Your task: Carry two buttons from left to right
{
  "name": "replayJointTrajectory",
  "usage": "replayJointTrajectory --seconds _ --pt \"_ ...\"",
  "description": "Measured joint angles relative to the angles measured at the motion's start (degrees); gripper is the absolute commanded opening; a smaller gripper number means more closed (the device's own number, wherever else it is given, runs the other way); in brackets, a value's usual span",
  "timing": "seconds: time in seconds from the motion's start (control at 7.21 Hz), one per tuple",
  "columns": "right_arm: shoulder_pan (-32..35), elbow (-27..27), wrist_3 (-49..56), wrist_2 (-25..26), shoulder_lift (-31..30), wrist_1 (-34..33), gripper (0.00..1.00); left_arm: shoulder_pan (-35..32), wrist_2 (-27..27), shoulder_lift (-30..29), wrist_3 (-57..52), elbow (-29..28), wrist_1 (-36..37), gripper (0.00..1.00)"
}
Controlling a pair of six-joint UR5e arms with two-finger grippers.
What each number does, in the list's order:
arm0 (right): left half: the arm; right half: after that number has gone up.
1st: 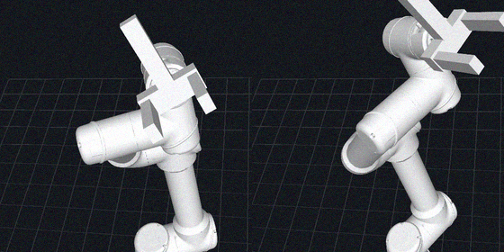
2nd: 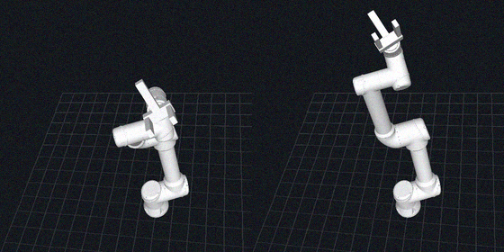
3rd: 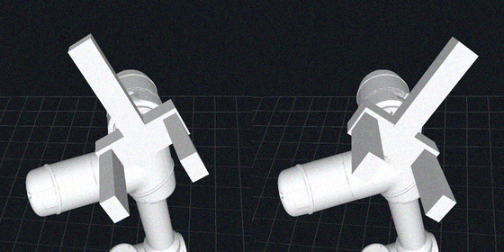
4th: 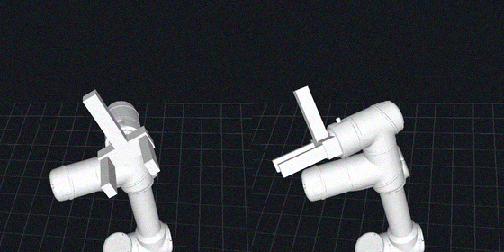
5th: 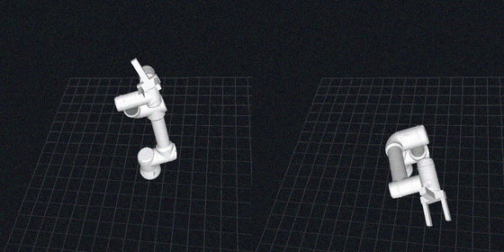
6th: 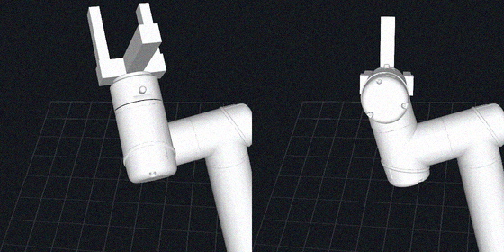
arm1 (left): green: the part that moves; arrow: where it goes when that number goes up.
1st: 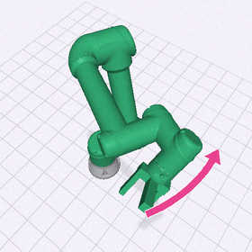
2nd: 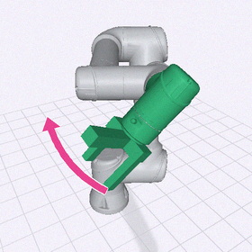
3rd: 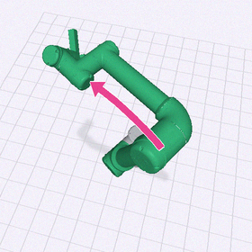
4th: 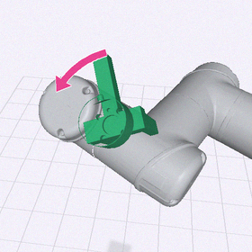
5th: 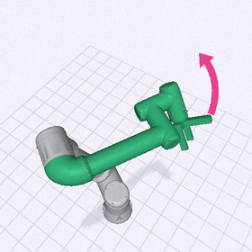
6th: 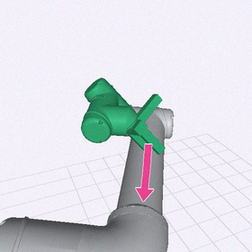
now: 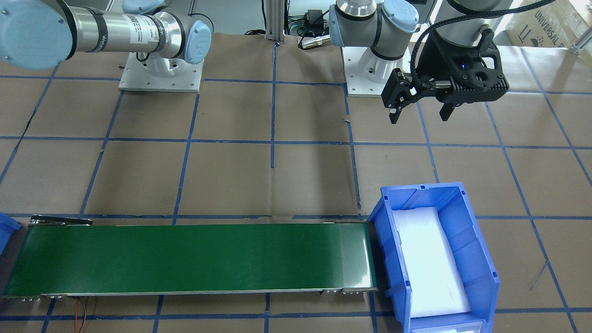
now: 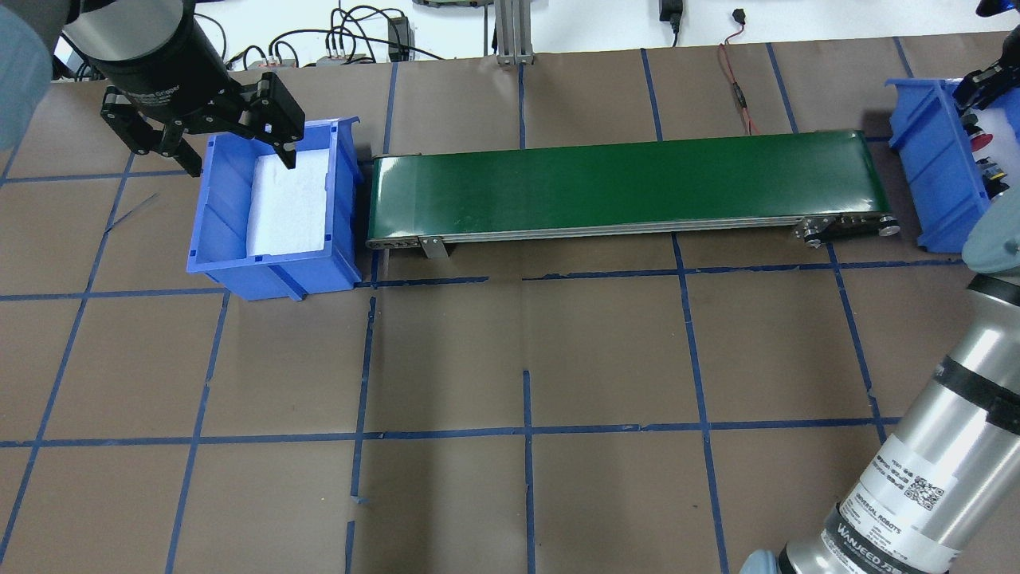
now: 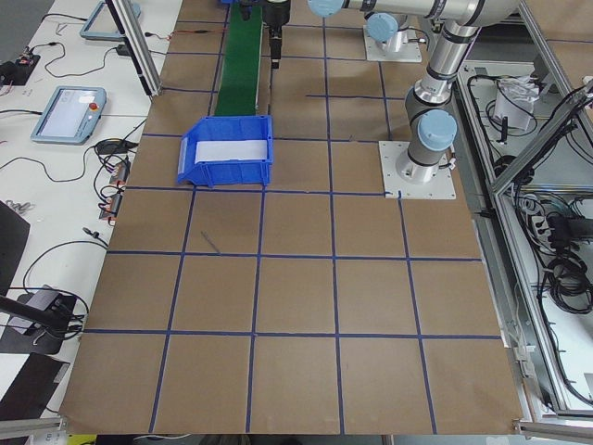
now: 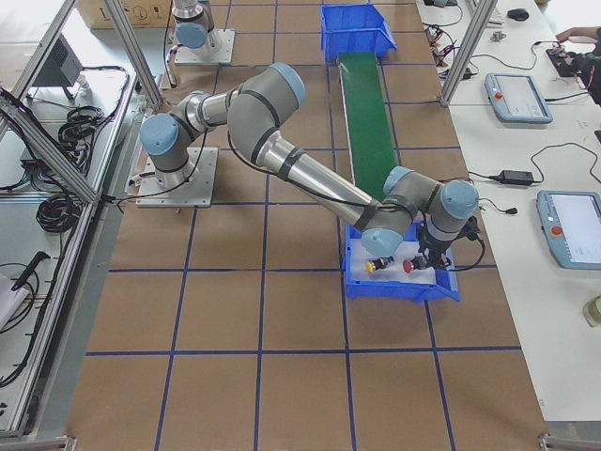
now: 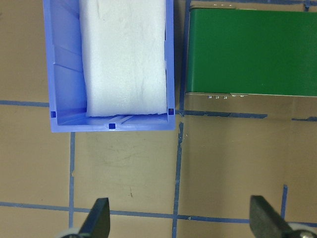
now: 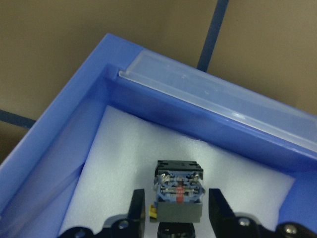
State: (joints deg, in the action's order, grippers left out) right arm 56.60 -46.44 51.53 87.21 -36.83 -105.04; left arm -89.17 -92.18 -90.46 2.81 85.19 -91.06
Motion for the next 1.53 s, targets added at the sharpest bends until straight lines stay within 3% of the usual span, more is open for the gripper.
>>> replayJointTrajectory --seconds 0.42,0.83,1.25,1.53 --pt "0.98 -1.07 0.69 -0.02 -9.19 8.81 0.56 0.04 -0.13 0.06 -0.15 -0.26 -0.01 1.00" --pt "9.50 -5.29 -2.96 -0.25 -18.92 12.79 0.66 0.01 -0.10 -0.18 -0.06 -0.30 0.08 1.00" --pt "21.27 -14.06 -21.77 0.01 -27.98 13.10 0.97 0.35 -0.15 -0.19 -0.16 -0.73 0.26 1.00" --pt "27.86 -22.16 -37.20 0.25 -34.87 14.53 0.99 0.33 -0.21 -0.02 -0.17 -1.17 -0.23 1.00"
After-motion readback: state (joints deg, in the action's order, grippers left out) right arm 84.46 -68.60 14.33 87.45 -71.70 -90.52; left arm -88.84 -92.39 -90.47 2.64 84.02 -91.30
